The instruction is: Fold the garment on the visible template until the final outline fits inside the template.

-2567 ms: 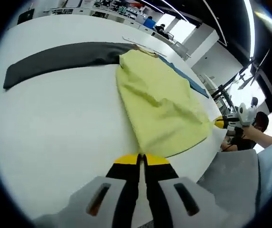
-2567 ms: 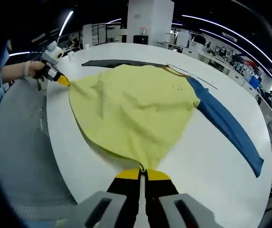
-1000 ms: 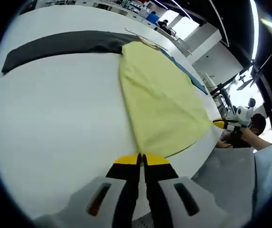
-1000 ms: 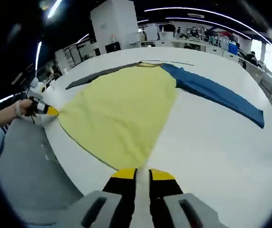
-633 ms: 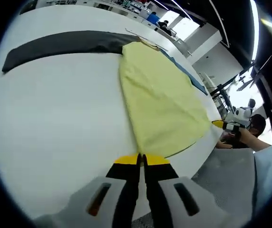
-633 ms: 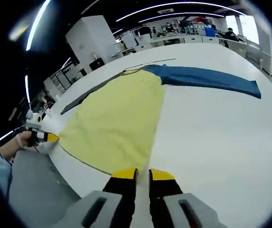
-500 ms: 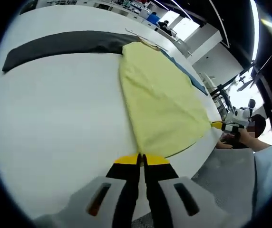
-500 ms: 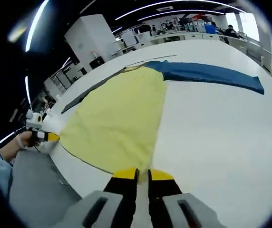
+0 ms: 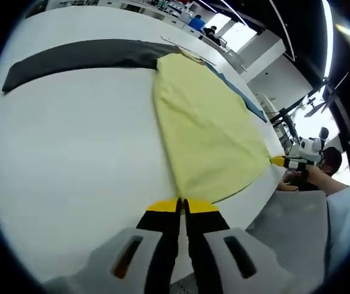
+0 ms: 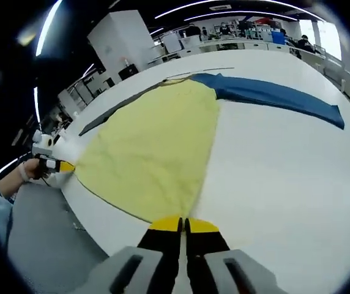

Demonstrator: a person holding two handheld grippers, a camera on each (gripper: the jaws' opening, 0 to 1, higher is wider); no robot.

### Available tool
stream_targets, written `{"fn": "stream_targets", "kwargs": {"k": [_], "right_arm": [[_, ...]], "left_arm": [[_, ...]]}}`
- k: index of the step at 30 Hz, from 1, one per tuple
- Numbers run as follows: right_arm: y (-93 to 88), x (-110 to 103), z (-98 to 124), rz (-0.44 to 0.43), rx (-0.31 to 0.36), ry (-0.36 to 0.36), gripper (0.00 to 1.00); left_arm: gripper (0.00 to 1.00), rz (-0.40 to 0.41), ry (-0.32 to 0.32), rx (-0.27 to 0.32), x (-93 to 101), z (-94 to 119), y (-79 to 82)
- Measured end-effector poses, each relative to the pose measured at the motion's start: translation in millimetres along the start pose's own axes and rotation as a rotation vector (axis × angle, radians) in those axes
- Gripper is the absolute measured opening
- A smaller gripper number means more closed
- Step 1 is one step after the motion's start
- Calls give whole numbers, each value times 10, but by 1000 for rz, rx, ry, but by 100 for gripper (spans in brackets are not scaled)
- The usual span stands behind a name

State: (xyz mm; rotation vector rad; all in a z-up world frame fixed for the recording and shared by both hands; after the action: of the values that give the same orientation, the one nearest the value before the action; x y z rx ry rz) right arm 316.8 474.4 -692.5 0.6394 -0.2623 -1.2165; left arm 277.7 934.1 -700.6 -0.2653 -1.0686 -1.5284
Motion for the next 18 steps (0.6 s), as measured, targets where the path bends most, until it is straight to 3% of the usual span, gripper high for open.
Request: {"fn": "stream_targets", "kwargs": {"k": [12, 18], "right_arm": [[-20, -18, -4, 107, 33, -7, 0], [55, 2, 78, 98, 120, -1, 5]], "left_arm": [[0, -87, -13, -19, 5, -2, 0], [4, -92, -52, 23, 46, 48, 39]]}}
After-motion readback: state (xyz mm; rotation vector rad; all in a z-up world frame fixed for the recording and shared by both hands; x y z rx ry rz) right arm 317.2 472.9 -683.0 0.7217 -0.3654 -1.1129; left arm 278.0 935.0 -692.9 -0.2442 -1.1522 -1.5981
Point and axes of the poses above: the point that each gripper's makers call its tool centre point, and the gripper's own axes: z roughly backward along the fingers, x roughly to its right, y roughly out of its top, the point moved 10 cm from there along z, roughly backward along the fingers, and after that the axes turned 13 degrees about -y, right-handed, at the moved point
